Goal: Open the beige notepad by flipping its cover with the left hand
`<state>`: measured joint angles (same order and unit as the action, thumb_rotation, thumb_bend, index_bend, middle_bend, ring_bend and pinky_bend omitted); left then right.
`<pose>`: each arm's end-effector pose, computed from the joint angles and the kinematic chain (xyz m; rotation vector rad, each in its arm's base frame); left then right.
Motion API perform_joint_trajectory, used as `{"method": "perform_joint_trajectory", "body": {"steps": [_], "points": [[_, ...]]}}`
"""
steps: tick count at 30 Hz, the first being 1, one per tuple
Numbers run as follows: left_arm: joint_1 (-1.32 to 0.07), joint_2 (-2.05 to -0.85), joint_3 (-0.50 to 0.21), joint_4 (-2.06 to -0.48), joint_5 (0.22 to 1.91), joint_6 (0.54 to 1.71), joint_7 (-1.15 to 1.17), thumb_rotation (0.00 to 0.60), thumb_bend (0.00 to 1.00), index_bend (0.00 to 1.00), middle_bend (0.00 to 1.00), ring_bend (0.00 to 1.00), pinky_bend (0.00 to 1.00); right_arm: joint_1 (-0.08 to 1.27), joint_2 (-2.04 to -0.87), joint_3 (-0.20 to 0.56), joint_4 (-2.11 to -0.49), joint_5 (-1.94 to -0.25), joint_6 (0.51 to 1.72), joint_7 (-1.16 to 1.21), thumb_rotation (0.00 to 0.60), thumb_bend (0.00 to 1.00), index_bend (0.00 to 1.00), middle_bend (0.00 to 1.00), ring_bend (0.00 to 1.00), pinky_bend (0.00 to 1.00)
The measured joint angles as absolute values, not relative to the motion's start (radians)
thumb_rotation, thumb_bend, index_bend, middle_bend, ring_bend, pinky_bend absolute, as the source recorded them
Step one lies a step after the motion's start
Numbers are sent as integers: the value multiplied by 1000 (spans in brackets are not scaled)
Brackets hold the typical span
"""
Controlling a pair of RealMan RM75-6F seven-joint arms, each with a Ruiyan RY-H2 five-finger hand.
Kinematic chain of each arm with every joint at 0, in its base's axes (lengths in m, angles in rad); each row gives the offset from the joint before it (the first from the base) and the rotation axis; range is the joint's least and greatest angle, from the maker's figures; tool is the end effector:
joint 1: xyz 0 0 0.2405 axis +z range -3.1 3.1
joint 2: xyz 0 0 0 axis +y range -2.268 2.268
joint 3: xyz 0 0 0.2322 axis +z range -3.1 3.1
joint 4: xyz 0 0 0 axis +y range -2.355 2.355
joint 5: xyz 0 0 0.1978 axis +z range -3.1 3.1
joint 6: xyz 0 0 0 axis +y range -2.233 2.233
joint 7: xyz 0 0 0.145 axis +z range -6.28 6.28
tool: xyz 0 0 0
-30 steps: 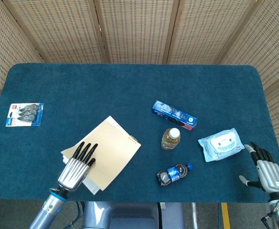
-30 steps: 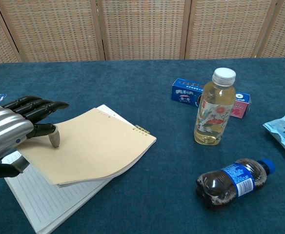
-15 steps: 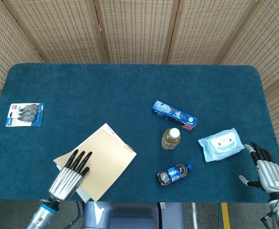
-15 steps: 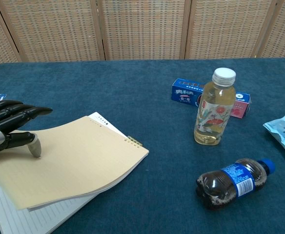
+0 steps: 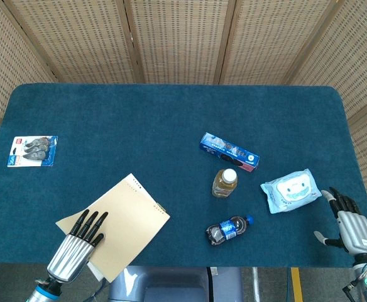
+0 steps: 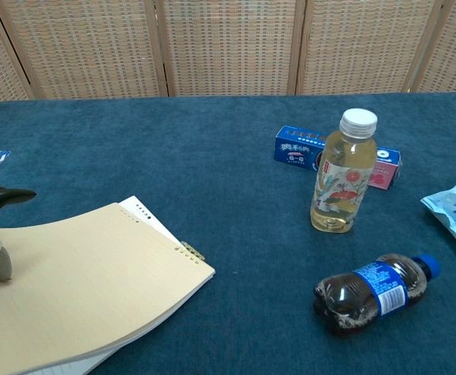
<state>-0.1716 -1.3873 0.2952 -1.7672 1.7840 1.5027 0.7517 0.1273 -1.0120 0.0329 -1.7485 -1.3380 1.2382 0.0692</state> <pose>-0.1847 0.1109 0.0436 -1.9359 -0.5412 -0.8120 -0.2945 -0.1803 0.1516 1.3669 -1.2243 0.7715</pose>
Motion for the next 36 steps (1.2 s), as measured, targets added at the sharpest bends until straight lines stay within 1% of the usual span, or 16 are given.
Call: {"method": "perform_joint_trajectory", "body": {"steps": [10, 14, 17, 23, 29, 33, 36], "points": [[-126, -1346, 323, -1751, 1861, 1527, 733, 600, 725, 795, 0, 0, 0, 128, -1011, 33, -1749, -1335, 1236, 67, 600, 260, 0, 0, 0, 0], [-111, -1331, 324, -1750, 1896, 1539, 731, 600, 724, 795, 0, 0, 0, 129, -1011, 33, -1749, -1335, 1235, 65, 600, 260, 0, 0, 0, 0], [-106, -1321, 311, -1755, 1920, 1544, 728, 600, 725, 795, 0, 0, 0, 129, -1011, 32, -1751, -1335, 1234, 62, 600, 260, 0, 0, 0, 0], [-121, -1315, 235, -1781, 1899, 1522, 730, 600, 724, 795, 0, 0, 0, 129, -1010, 33, -1753, -1332, 1233, 62, 600, 260, 0, 0, 0, 0], [-174, -1319, 109, -1807, 1836, 1470, 735, 600, 724, 795, 0, 0, 0, 130, -1011, 33, -1753, -1333, 1233, 63, 600, 260, 0, 0, 0, 0], [-231, -1330, 9, -1815, 1771, 1415, 738, 600, 723, 795, 0, 0, 0, 130, -1010, 33, -1752, -1332, 1231, 67, 600, 260, 0, 0, 0, 0], [-276, -1346, -51, -1810, 1739, 1380, 741, 600, 723, 795, 0, 0, 0, 131, -1010, 33, -1751, -1333, 1230, 70, 600, 260, 0, 0, 0, 0]]}}
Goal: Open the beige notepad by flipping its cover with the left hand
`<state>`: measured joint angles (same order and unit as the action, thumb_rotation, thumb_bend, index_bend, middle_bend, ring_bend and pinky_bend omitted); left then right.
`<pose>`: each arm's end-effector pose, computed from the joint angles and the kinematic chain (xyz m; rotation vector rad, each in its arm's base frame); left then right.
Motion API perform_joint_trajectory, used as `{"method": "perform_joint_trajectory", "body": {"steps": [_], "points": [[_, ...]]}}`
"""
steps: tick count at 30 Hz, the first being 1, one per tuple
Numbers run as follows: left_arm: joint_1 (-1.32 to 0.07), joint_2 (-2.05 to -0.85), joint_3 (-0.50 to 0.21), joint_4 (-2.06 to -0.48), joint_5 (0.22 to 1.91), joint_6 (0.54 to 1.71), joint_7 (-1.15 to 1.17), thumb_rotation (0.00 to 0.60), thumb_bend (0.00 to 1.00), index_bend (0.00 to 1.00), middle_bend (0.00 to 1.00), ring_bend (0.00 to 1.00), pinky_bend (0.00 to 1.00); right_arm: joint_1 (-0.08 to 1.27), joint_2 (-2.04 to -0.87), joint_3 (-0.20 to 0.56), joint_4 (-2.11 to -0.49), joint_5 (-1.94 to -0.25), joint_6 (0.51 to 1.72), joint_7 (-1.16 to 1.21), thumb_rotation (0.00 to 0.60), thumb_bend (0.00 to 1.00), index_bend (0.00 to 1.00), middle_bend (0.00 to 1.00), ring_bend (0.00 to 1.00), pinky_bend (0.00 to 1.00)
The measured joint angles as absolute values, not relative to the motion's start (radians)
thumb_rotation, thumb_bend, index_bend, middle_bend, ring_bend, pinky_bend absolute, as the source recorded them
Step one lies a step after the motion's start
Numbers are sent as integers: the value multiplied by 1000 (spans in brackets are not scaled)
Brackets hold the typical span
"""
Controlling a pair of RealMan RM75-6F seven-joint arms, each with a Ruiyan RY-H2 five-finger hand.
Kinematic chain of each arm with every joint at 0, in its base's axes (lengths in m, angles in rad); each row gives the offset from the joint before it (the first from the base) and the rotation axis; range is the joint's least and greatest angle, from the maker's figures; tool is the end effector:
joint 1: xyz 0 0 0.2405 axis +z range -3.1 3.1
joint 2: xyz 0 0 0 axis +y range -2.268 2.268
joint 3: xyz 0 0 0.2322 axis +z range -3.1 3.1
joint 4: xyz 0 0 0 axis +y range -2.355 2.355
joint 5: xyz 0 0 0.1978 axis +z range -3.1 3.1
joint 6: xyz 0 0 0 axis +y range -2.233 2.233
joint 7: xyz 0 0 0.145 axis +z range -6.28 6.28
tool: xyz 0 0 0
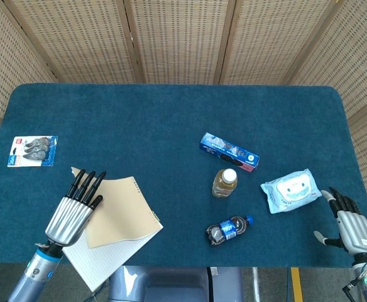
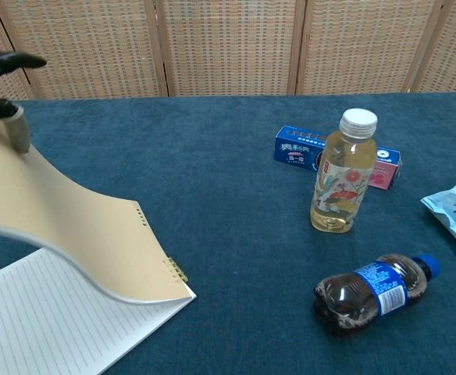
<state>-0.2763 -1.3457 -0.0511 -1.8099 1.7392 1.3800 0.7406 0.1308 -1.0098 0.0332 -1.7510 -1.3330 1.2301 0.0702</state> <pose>-0.1490 0.1993 0.0746 -1.7741 -0.3394 -0.9459 -0.2945 -0.1809 0.1512 1.3678 -1.2315 0.7679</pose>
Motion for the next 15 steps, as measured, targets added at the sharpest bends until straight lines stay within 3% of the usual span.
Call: {"method": "perform_joint_trajectory", "body": {"steps": [15], "points": [[-433, -1448, -213, -1771, 1604, 1261, 832, 600, 717, 795, 0, 0, 0, 132, -1009, 33, -1750, -1338, 1229, 82, 600, 260, 0, 0, 0, 0]]}}
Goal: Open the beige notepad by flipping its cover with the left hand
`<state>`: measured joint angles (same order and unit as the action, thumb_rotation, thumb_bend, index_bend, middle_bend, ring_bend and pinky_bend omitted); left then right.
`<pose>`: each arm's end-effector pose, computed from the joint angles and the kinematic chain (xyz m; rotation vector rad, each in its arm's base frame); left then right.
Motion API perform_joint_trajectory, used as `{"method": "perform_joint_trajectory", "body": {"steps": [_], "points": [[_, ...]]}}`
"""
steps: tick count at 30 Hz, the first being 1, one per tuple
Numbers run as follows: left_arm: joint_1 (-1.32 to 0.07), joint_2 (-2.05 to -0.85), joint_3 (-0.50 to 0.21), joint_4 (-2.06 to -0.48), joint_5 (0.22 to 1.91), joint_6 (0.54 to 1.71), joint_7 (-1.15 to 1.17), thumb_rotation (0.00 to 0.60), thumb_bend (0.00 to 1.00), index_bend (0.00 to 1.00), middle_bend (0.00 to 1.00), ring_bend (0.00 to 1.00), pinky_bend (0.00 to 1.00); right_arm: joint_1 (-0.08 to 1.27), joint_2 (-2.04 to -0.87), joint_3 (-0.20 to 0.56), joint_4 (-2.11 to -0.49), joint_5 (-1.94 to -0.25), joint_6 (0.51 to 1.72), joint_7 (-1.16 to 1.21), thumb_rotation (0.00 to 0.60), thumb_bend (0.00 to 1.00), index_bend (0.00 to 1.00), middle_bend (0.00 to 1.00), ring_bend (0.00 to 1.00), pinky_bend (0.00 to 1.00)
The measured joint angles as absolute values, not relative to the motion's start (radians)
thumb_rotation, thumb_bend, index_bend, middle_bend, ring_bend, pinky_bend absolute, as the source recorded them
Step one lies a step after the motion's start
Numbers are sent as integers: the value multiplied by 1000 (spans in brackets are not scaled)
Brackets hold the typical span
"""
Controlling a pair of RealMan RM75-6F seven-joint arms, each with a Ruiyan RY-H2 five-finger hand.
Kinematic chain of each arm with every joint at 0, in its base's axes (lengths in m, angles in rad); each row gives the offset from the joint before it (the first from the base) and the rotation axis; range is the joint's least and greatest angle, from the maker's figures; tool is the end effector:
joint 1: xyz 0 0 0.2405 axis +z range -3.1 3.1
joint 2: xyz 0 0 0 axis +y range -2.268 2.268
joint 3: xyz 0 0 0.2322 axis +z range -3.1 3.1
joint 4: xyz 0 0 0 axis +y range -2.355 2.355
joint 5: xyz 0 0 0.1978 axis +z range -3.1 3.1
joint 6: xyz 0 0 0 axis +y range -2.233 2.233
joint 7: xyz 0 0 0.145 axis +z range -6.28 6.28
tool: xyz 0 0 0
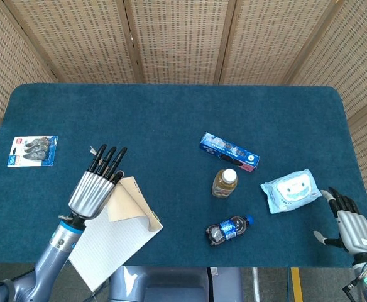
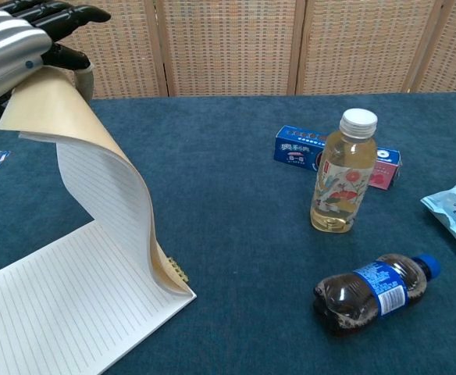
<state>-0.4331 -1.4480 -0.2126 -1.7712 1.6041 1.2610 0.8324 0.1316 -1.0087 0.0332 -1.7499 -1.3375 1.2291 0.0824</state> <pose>-0.1066 0.2529 0.0622 -1.7472 -0.2557 -0.9830 -0.2942 -0.1812 0.1514 1.3671 -1.2375 0.7766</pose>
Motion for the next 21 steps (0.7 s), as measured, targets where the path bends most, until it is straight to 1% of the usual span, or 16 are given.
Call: {"method": "perform_joint_trajectory", "body": {"steps": [9, 21], "points": [[-536, -1522, -296, -1690, 1480, 1201, 885, 600, 710, 795, 0, 0, 0, 132, -1009, 34, -1748, -1339, 1230, 90, 600, 260, 0, 0, 0, 0], [-655, -1599, -348, -1576, 1386, 1161, 925, 600, 694, 795, 0, 0, 0, 135, -1009, 34, -1748, -1341, 1221, 105, 600, 260, 0, 0, 0, 0]]}}
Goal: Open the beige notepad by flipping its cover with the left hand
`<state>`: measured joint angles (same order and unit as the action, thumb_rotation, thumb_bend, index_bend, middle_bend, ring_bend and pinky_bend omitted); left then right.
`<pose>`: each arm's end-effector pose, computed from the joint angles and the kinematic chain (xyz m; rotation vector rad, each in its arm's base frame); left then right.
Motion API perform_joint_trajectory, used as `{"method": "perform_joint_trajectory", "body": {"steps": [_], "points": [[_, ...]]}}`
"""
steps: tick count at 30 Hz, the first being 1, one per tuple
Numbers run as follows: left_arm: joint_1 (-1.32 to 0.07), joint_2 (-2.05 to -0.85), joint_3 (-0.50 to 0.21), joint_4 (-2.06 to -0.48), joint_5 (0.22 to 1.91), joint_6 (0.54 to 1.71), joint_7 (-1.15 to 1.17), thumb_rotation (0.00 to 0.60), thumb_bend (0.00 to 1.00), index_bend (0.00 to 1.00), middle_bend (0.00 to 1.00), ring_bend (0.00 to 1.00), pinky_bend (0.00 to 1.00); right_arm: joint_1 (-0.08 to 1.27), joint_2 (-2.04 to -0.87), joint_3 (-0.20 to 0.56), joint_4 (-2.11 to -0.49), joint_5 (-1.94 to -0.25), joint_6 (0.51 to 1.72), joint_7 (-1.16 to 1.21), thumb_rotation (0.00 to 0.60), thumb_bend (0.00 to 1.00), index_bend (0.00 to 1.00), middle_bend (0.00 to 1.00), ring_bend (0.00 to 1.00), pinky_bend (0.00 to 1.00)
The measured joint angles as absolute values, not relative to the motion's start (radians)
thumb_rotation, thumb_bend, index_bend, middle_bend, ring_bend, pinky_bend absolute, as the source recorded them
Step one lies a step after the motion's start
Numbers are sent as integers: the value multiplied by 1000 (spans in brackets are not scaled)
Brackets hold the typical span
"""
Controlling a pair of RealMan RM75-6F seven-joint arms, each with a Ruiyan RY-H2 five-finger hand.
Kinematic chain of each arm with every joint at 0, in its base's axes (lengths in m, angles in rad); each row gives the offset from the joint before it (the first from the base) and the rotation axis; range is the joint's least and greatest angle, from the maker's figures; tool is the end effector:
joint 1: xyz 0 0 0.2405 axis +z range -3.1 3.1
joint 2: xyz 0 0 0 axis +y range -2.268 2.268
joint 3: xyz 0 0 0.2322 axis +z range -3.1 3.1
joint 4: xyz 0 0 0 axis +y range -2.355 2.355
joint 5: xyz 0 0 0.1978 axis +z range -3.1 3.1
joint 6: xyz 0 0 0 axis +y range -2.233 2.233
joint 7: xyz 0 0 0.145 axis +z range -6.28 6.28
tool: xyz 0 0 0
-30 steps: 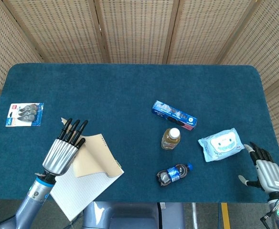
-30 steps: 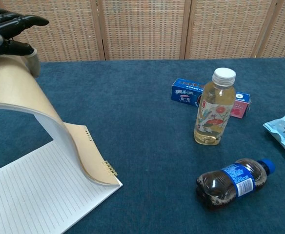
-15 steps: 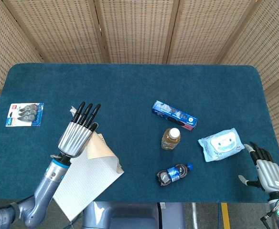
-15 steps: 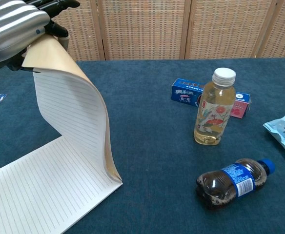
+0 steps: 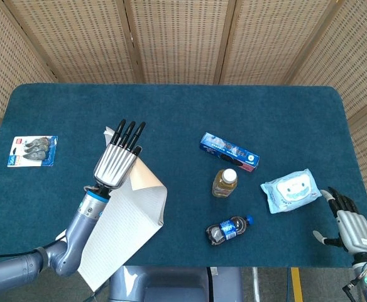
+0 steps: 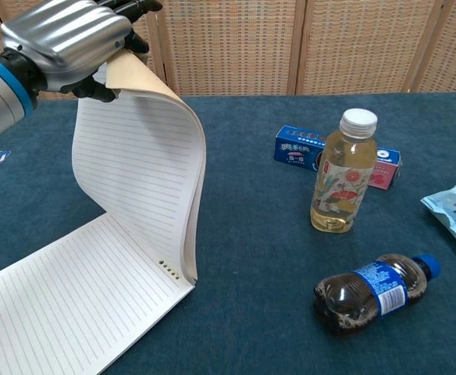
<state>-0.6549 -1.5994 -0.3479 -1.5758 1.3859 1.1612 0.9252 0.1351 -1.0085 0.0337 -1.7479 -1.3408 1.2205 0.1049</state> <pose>-0.0701 0.3187 0.0375 -1.7152 -0.2175 -0.9279 -0.2939 -0.1822 0.1504 1.3651 -1.2561 0.7891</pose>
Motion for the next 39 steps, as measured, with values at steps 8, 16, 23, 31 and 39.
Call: {"method": "perform_joint_trajectory", "body": {"steps": [8, 16, 23, 31, 39], "points": [[-752, -1649, -396, -1508, 1319, 1140, 961, 600, 675, 795, 0, 0, 0, 136, -1005, 33, -1751, -1344, 1216, 124, 600, 260, 0, 0, 0, 0], [-823, -1706, -397, -1419, 1265, 1128, 993, 600, 592, 732, 0, 0, 0, 137, -1005, 33, -1747, -1351, 1215, 147, 600, 260, 0, 0, 0, 0], [-856, -1750, -384, -1327, 1253, 1150, 986, 600, 504, 607, 0, 0, 0, 136, -1003, 33, -1748, -1358, 1218, 163, 600, 260, 0, 0, 0, 0], [-890, -1795, -390, -1225, 1199, 1174, 978, 600, 484, 333, 0, 0, 0, 135, -1004, 34, -1747, -1357, 1221, 169, 600, 260, 0, 0, 0, 0], [-912, -1821, -378, -1172, 1188, 1207, 973, 600, 400, 150, 0, 0, 0, 133, -1005, 34, -1747, -1360, 1225, 174, 600, 260, 0, 0, 0, 0]]}}
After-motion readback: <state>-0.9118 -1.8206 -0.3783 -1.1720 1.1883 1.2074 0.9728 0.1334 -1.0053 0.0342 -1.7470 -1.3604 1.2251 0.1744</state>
